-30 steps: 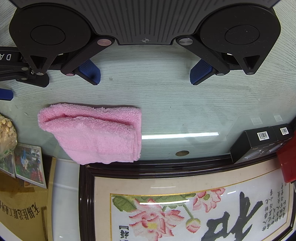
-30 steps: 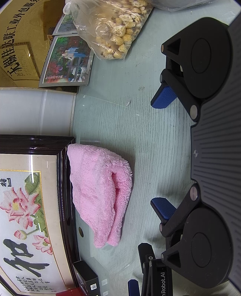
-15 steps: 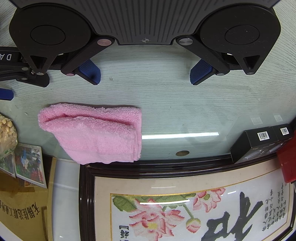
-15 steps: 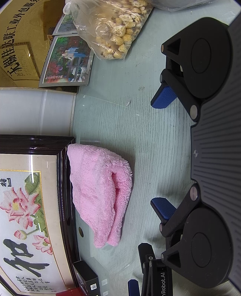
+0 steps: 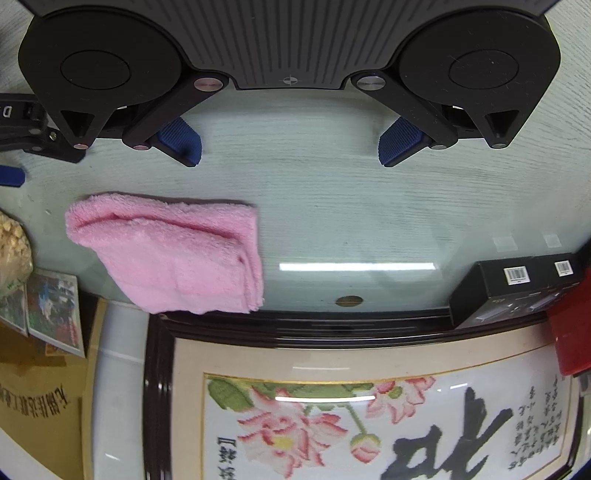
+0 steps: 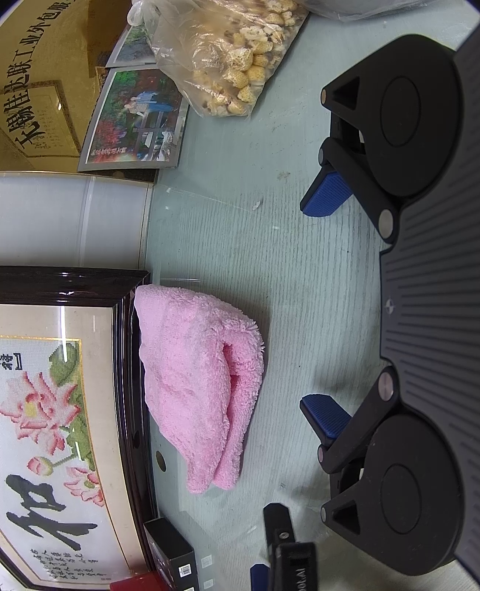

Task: Fold towel

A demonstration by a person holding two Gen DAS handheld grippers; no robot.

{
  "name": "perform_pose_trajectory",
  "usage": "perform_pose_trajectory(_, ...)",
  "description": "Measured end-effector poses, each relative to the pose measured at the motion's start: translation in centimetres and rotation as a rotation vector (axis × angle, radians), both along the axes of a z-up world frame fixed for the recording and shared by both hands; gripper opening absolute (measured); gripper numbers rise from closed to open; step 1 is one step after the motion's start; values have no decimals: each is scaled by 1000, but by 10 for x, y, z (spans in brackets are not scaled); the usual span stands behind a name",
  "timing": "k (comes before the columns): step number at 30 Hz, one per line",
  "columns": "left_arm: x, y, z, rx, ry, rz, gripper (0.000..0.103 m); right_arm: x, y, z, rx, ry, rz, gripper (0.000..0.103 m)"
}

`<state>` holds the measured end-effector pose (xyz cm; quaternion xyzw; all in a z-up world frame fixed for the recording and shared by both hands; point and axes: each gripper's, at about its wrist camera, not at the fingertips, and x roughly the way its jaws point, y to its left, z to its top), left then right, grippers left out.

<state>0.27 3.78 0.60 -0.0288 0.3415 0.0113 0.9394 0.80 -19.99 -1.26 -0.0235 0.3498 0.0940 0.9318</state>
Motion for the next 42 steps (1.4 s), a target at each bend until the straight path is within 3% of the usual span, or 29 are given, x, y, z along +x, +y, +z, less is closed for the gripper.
perform_pose_trajectory(5,8,29,4,-2,19,54,103,0,0,0,-1,0,14,103)
perform_pose_trajectory(10,12,63,4,92,-7,128,103,-1,0,0,-1,0,14,103)
perform_pose_trajectory(19,17,122,0,55,32,209,103,-1,-1,0,-1,-2,10,103)
perform_pose_trajectory(26,14,138,1,57,30,211,103,1,-30,2,-8,-5,-137,103)
perform_pose_trajectory(42,13,155,-1,52,23,202,103,11,-86,3,-1,4,-237,103)
